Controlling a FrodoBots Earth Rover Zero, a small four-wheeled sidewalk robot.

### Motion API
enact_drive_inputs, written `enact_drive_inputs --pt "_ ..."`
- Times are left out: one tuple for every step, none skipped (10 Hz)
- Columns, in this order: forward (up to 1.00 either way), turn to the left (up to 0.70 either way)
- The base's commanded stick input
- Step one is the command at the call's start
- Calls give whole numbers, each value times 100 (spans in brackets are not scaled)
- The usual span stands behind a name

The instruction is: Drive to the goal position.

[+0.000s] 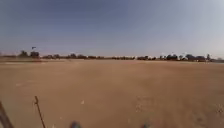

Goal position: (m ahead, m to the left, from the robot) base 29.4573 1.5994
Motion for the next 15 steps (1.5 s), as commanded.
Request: enact_drive_inputs --pt "50 0" --pt "50 0" --pt "50 0" --pt "50 0" --pt "50 0" --pt "50 0" --pt "50 0" --pt "50 0" --pt "50 0" --pt "50 0" --pt "50 0" --pt "50 0" --pt "50 0" --pt "50 0" --pt "50 0"
